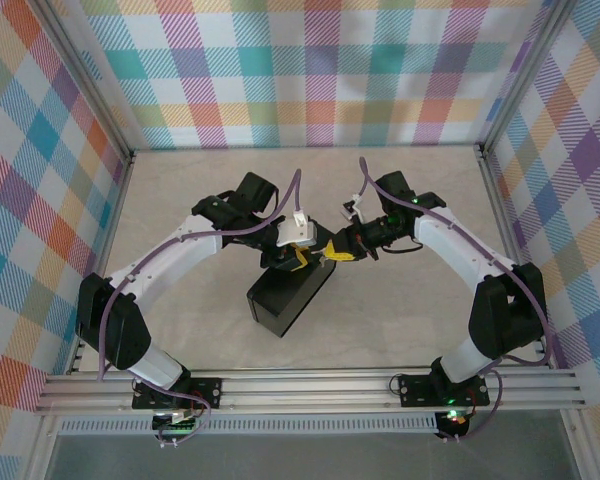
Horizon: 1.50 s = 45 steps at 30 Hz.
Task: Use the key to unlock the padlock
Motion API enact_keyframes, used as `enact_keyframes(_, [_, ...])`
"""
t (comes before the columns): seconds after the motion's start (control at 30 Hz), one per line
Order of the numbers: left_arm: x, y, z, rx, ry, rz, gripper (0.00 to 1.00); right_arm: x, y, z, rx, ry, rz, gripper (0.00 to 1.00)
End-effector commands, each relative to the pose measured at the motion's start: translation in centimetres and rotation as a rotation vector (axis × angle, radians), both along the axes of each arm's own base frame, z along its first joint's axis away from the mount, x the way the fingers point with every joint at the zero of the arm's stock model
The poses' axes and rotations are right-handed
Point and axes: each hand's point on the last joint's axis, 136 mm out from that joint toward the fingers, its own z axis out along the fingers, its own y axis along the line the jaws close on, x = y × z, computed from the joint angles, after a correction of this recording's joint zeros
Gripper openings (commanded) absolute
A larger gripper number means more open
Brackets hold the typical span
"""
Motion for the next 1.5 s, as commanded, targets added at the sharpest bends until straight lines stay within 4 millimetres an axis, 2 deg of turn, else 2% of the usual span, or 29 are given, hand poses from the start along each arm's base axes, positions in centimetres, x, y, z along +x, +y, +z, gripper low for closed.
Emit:
enact_keyframes(0.0, [0.1,-0.9,1.9,-0.043,-0.049,-0.037,0.26,-0.8,0.1,0.3,0.015,-0.001,0.029,0.0])
enact_keyframes(0.43, [0.0,-0.8,1.5,-0.035,-0.044,-0.036,0.26,-0.7,0.0,0.5,0.012,-0.006,0.022,0.0])
enact_keyframes(0.83, [-0.2,-1.1,2.0,-0.049,-0.056,-0.047,0.26,-0.6,0.2,0.1,-0.008,0.005,0.02,0.0])
enact_keyframes(1.17, [-0.1,-1.3,1.9,-0.007,-0.107,-0.054,0.26,-1.4,0.8,0.5,-0.005,0.019,0.05,0.0])
enact_keyframes(1.47, [-0.8,-1.6,2.2,-0.013,-0.137,-0.083,0.26,-1.3,1.5,0.9,0.044,0.048,0.05,0.0])
